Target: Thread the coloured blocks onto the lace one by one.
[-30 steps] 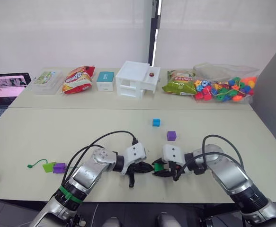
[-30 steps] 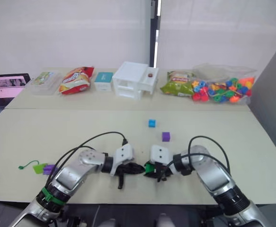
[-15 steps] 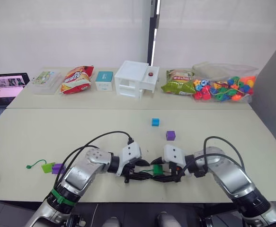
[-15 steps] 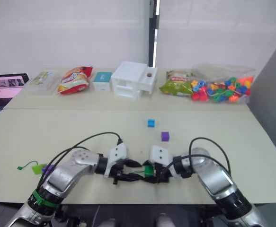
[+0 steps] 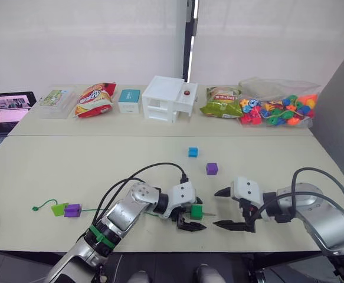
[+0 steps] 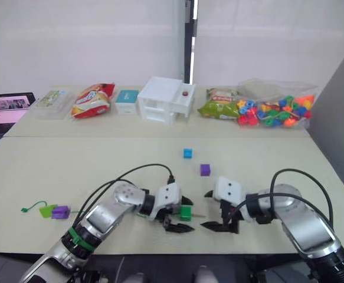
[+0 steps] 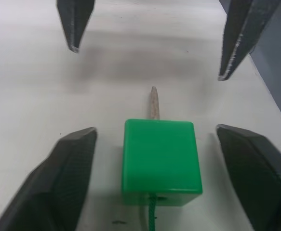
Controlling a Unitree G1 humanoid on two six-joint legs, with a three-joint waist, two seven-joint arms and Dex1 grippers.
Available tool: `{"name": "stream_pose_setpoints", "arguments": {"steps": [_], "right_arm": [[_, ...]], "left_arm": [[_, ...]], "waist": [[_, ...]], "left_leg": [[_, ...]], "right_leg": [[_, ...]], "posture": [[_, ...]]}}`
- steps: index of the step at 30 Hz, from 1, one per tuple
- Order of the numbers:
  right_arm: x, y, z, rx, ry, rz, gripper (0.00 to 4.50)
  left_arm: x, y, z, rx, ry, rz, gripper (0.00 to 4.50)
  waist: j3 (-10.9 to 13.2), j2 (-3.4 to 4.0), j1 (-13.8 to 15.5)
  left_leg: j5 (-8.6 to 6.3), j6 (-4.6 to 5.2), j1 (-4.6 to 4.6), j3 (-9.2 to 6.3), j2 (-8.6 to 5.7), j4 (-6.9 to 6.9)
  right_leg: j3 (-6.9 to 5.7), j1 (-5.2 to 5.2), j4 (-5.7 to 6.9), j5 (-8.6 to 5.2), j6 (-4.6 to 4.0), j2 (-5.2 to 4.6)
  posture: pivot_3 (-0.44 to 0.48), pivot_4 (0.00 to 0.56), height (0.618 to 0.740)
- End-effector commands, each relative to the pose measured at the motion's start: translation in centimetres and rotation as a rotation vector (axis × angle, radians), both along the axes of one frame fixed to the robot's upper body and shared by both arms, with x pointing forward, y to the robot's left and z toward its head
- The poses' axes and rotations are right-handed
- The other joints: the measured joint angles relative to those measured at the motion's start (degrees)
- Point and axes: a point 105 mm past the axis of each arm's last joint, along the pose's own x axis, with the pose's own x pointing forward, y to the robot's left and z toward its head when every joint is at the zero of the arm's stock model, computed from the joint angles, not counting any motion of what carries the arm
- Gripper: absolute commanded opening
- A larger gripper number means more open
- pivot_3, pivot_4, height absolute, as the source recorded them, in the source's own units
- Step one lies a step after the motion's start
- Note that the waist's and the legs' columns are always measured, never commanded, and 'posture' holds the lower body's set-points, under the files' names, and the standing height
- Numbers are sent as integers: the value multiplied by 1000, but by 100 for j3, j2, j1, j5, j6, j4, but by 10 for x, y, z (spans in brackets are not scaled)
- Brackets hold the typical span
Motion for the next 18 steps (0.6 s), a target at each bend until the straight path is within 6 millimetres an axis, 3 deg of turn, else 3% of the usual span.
{"name": "stream_pose_setpoints", "arguments": {"steps": [1, 5, 11, 18], "right_arm": [[-1, 3, 7, 10, -40, 20, 4500], [-1, 4, 1, 7, -33, 23, 4500], [3, 9, -15, -22, -19, 44, 4500], [3, 9, -29, -48, -4, 58, 2350]], "left_arm": [[-5, -1, 3, -18, 9, -38, 2644], [-9, -1, 4, -22, 13, -56, 1329], [-8, 2, 5, -21, 19, -62, 1212], [-7, 2, 6, -17, 14, -58, 1212]], "waist": [[0, 0, 10], [0, 0, 28], [0, 0, 17], [0, 0, 21]], "left_leg": [[0, 0, 0, -1, 0, 0], [0, 0, -2, -2, -1, 1], [0, 0, 0, -1, 0, 0], [0, 0, -1, -1, -1, 1]], "right_leg": [[0, 0, 0, 0, 0, 0], [0, 0, 1, 0, 0, -1], [0, 0, 0, 0, 0, 0], [0, -1, 1, 0, 0, -1]], "posture": [[0, 150, 740], [0, 150, 740], [0, 150, 740], [0, 150, 740]]}}
